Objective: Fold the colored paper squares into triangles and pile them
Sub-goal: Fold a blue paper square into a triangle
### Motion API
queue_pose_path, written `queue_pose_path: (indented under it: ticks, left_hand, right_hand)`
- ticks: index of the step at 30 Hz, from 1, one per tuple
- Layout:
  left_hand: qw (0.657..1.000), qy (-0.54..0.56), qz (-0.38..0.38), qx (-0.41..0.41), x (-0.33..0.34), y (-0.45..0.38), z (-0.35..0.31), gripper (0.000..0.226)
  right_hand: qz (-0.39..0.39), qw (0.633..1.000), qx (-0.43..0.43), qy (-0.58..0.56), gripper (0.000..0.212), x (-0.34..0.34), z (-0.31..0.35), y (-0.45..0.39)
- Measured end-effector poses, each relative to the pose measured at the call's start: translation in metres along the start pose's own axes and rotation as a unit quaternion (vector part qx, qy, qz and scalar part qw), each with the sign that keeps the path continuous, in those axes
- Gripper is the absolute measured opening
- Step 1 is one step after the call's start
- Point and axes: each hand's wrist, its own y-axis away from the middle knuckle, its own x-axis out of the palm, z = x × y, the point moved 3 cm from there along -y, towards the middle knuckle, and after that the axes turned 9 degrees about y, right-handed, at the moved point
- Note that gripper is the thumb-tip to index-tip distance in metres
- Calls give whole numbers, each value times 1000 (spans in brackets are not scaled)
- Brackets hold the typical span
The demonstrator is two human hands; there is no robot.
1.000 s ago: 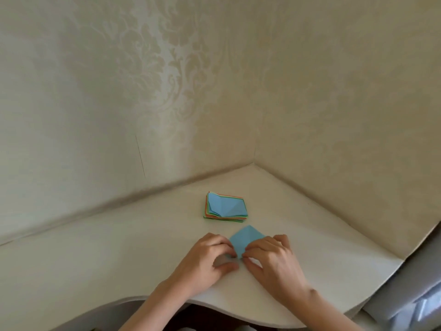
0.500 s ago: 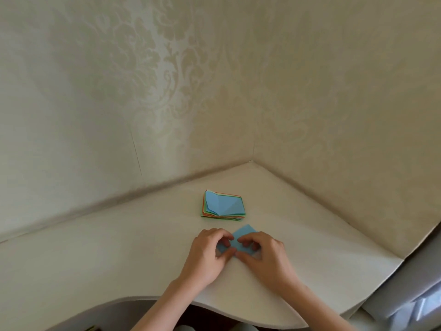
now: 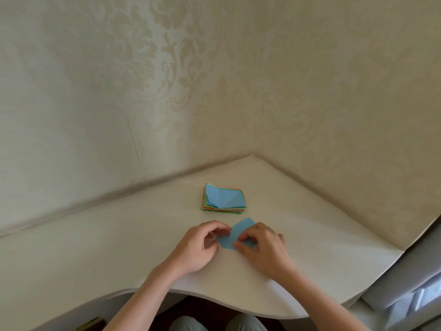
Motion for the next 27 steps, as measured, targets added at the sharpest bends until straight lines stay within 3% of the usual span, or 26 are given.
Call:
queue_pose_path:
  ticks: [4,10,14,16,20,27]
  left_hand:
    - [997,-65,8,45,-3,7,0,53]
    - [983,-136,-4,126,2,6,0,32]
    - [979,-145,-3,142,6,7,-4,13]
    - [982,-135,-14,133,7,6,-4,9]
    - [989,-108,-61,86,11,3,-3,10]
    - [986,-110,-113,46,23,-6,-3,29]
  right_hand:
    - [17,1000,-23,1,13,0,1,0]
    - [81,991,-95,-44,6,-10,-5,-4]
    - [13,991,-108,-75,16,-14,-10,0]
    - [-14,990,-117,-77,9,-16,-14,5]
    - [-27,988,-142,-60,14,-15,-16,14]
    - [-96,989,-87,-65,15,-2,-8,6]
